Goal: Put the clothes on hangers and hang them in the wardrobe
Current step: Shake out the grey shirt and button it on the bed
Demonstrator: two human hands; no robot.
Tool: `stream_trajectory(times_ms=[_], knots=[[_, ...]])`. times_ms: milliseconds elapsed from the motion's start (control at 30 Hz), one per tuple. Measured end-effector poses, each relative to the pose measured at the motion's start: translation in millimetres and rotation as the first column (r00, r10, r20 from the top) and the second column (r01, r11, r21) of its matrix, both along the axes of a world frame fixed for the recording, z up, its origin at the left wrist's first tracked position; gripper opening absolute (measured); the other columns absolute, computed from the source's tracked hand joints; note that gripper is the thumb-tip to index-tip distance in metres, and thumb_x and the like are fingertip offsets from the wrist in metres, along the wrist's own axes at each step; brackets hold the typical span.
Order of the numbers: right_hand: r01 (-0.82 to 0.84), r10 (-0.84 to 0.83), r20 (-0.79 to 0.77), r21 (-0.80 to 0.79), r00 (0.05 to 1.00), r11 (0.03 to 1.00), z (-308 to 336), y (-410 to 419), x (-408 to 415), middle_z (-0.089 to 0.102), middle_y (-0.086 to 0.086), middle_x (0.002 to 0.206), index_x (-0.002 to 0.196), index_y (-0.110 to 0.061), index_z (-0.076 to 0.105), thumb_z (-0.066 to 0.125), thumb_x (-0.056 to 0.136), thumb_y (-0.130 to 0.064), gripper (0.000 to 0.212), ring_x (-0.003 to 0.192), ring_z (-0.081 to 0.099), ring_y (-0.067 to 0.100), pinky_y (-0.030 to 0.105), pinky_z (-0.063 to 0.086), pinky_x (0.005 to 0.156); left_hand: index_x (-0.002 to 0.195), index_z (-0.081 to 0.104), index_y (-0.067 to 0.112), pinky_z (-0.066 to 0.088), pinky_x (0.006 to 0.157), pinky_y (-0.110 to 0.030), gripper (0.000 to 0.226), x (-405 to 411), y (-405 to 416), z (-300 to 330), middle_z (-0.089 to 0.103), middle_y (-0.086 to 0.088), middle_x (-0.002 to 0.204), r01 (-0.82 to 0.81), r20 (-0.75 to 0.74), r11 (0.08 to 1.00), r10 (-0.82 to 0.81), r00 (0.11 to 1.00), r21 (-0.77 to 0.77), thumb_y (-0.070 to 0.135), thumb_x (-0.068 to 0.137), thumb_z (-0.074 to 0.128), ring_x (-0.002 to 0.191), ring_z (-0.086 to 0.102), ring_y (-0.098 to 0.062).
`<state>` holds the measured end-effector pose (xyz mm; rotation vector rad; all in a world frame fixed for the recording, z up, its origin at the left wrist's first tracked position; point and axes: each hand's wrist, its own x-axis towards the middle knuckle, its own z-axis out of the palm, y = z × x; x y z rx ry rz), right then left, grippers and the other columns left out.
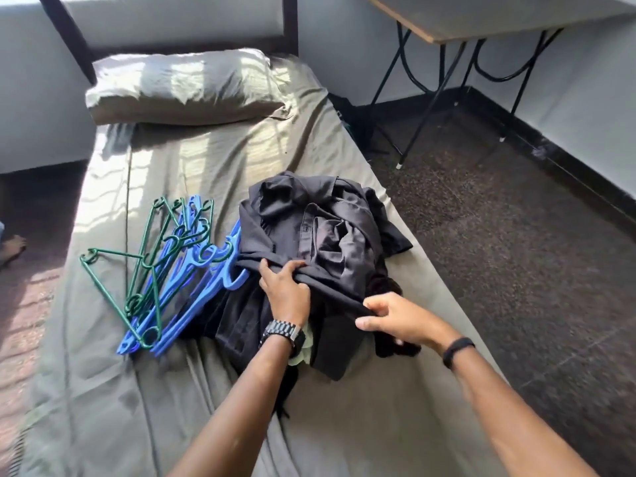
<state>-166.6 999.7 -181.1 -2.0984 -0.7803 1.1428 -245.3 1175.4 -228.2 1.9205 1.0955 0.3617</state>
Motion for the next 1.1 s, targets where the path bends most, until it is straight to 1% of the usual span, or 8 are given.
stream_trajectory(times_ms=[200, 400, 500, 600, 700, 800, 933, 1100], knots=[[-0.191, 0.115, -0.267, -0.277, 0.957, 0.942, 31, -34, -5, 0.050, 0.003, 0.075, 0.084, -0.014, 0.060, 0.069, 0.084, -0.030, 0.018, 0.047, 0.045, 0.006, 0.020, 0.039, 0.042, 0.081, 0.062, 0.007, 0.034, 0.082, -0.020, 0.031, -48, -47, 4, 0.053, -0.010, 0.096, 0.020, 0.154, 0.999, -0.012, 0.988, -0.049, -0.012, 0.066, 0.042, 0.094, 0.052, -0.028], [0.120, -0.073, 0.359, -0.112, 0.930, 0.986, 26, 33, -3, 0.061, 0.001, 0.096, 0.108, -0.016, 0.067, 0.063, 0.088, -0.026, 0.023, 0.086, 0.058, 0.012, 0.020, 0.041, 0.076, 0.078, 0.058, 0.008, 0.033, 0.072, -0.027, 0.018, -77, -14, 11, 0.060, -0.012, 0.090, 0.001, -0.012, 0.998, -0.002, 1.000, -0.060, -0.003, 0.075, 0.044, 0.087, 0.054, -0.031], [0.077, -0.019, 0.494, -0.098, 0.869, 0.992, 9, 78, 4, 0.039, 0.013, 0.137, 0.128, -0.019, 0.056, 0.060, 0.088, -0.022, 0.040, 0.125, 0.044, 0.030, 0.029, 0.032, 0.106, 0.105, 0.059, 0.008, 0.040, 0.089, -0.036, 0.029, -88, 11, 2, 0.053, -0.012, 0.115, 0.267, -0.284, 0.963, -0.245, 0.927, 0.042, -0.001, 0.083, 0.044, 0.108, 0.053, -0.032], [0.058, 0.117, 0.576, -0.275, 0.809, 0.960, -10, 109, 9, -0.007, 0.016, 0.158, 0.147, -0.036, 0.029, 0.064, 0.086, -0.019, 0.072, 0.134, 0.033, 0.039, 0.046, 0.034, 0.109, 0.126, 0.050, 0.015, 0.041, 0.096, -0.039, 0.047, -89, 29, 3, 0.046, -0.009, 0.127, 0.433, -0.391, 0.901, -0.394, 0.832, 0.011, -0.002, 0.083, 0.040, 0.118, 0.051, -0.031], [0.082, 0.175, 0.565, -0.399, 0.806, 0.913, -30, 117, 12, 0.007, 0.023, 0.154, 0.151, -0.039, 0.006, 0.048, 0.089, 0.002, 0.085, 0.121, 0.049, 0.043, 0.046, 0.042, 0.098, 0.134, 0.042, 0.022, 0.044, 0.092, -0.043, 0.057, -83, 32, 8, 0.045, -0.010, 0.123, 0.379, -0.369, 0.921, -0.323, 0.872, 0.090, 0.000, 0.082, 0.040, 0.115, 0.050, -0.033], [0.154, 0.101, 0.571, -0.382, 0.815, 0.911, -39, 107, 22, 0.047, 0.021, 0.133, 0.141, -0.016, 0.040, 0.045, 0.089, -0.001, 0.054, 0.116, 0.053, 0.039, 0.044, 0.046, 0.095, 0.141, 0.038, 0.022, 0.041, 0.096, -0.045, 0.059, -77, 28, 14, 0.038, -0.012, 0.129, 0.254, -0.339, 0.944, -0.173, 0.925, 0.211, 0.006, 0.084, 0.045, 0.117, 0.044, -0.034], [0.295, -0.185, 0.572, -0.106, 0.800, 0.949, -6, 83, 37, 0.072, 0.017, 0.091, 0.081, -0.009, 0.076, 0.057, 0.077, -0.004, 0.021, 0.095, 0.064, 0.032, 0.029, 0.051, 0.078, 0.126, 0.055, 0.011, 0.031, 0.105, -0.042, 0.047, -65, 18, 13, 0.042, -0.015, 0.131, 0.220, -0.211, 0.896, -0.147, 0.966, 0.386, 0.007, 0.079, 0.055, 0.125, 0.037, -0.035], [0.451, -0.456, 0.246, 0.078, 0.856, 0.889, 70, 38, 52, 0.048, -0.011, 0.036, 0.051, -0.014, 0.060, 0.060, 0.072, -0.002, 0.025, 0.051, 0.046, 0.008, 0.018, 0.031, 0.043, 0.115, 0.058, 0.008, 0.036, 0.095, -0.031, 0.025, -23, 0, 35, 0.058, -0.012, 0.113, 0.223, 0.071, 0.975, -0.223, 0.972, 0.008, 0.015, 0.090, 0.054, 0.108, 0.054, -0.029]])
